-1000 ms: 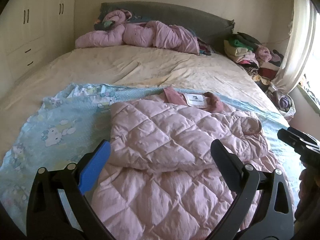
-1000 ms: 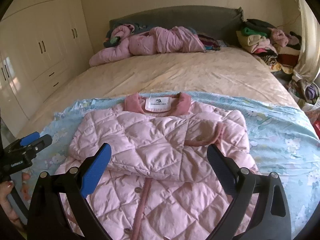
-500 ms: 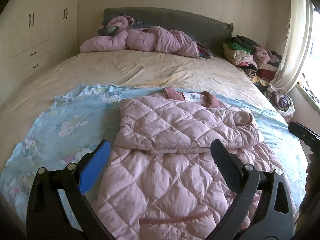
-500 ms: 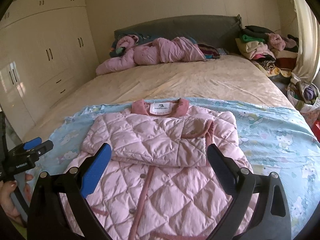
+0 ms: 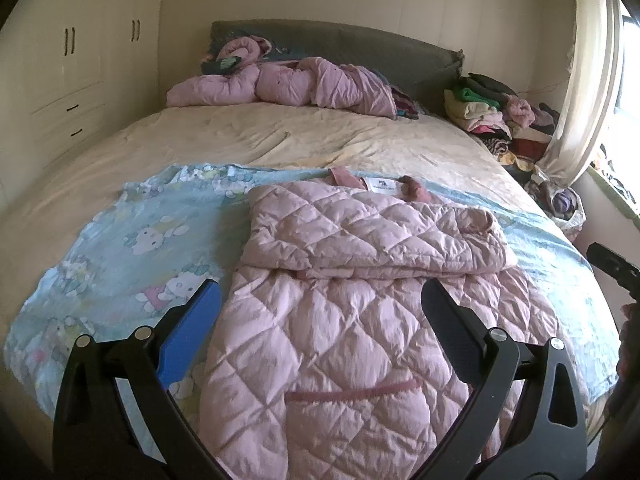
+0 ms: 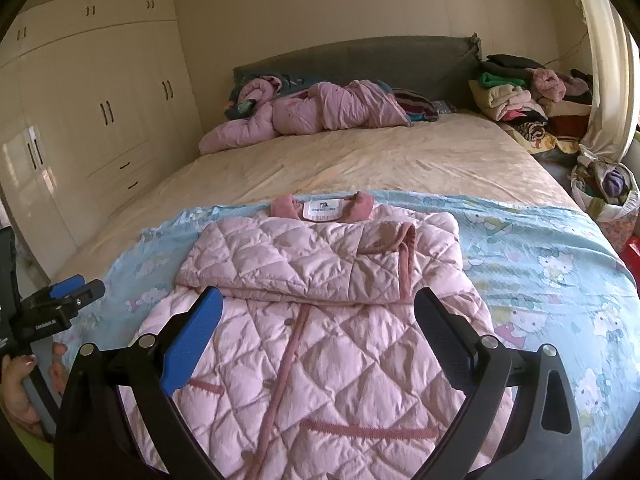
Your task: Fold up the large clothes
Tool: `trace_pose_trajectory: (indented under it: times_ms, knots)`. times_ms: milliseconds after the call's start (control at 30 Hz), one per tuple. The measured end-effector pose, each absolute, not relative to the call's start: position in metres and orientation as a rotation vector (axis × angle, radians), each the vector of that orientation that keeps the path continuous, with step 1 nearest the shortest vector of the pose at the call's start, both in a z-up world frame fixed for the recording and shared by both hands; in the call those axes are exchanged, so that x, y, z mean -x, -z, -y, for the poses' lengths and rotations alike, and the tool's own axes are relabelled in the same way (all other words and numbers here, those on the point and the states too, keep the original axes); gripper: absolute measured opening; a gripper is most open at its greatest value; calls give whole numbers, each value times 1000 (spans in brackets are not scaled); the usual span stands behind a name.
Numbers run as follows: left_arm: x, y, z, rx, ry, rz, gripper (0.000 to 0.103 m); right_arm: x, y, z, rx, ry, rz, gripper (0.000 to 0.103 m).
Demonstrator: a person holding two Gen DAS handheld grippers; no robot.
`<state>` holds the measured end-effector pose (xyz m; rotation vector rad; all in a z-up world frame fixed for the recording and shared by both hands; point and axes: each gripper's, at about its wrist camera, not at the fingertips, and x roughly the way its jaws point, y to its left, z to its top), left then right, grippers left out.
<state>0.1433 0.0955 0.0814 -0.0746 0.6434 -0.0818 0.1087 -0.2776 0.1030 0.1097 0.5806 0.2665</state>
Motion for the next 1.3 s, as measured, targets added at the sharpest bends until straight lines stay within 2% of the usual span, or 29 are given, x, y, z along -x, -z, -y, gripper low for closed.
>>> trace_pose_trajectory:
  times_ms: [733,1300]
  knots:
    - [-89,-46,-67,-24,69,-694,94,-64,-67,313,-96,-262,-638,96]
    - [-71,-19,-70,2,85,-764,94,-40,-39,337,-72,-259,-706,96]
